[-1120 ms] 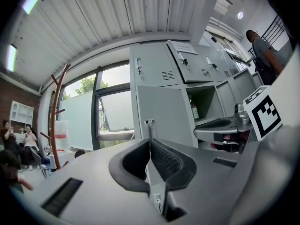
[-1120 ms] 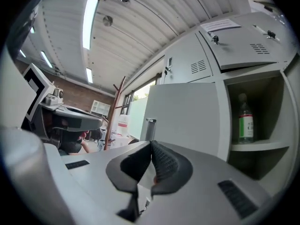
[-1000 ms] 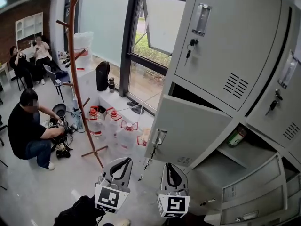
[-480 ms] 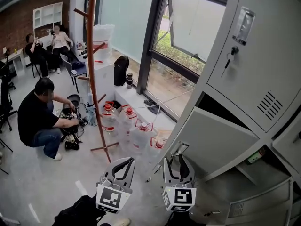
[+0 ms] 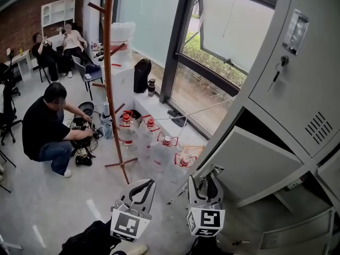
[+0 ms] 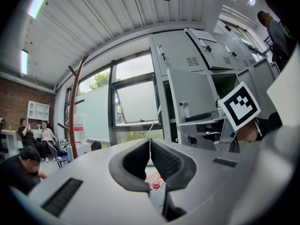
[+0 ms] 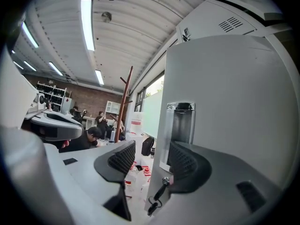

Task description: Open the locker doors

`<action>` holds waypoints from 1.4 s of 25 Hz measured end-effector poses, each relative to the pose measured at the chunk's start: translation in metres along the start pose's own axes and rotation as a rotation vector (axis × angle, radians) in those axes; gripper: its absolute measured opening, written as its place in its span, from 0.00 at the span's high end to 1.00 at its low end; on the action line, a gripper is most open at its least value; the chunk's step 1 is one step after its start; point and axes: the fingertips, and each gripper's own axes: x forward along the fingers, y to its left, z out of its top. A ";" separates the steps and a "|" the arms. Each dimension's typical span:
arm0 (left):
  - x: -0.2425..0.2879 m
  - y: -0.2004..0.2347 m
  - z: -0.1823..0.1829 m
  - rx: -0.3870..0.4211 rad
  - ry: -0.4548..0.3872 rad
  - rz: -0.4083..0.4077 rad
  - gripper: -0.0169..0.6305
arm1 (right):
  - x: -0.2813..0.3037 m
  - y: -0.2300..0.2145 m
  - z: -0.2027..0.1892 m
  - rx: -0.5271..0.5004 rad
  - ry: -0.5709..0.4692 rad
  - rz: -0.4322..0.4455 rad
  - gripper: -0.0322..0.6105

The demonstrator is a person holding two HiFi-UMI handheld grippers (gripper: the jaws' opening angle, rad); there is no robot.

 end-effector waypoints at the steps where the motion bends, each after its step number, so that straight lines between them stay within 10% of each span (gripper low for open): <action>1: 0.000 0.001 0.000 -0.001 0.000 0.000 0.93 | 0.000 0.000 0.000 0.002 0.001 -0.002 0.58; 35: -0.064 -0.059 0.025 0.015 -0.096 -0.216 0.93 | -0.139 0.028 -0.009 -0.034 0.058 -0.206 0.72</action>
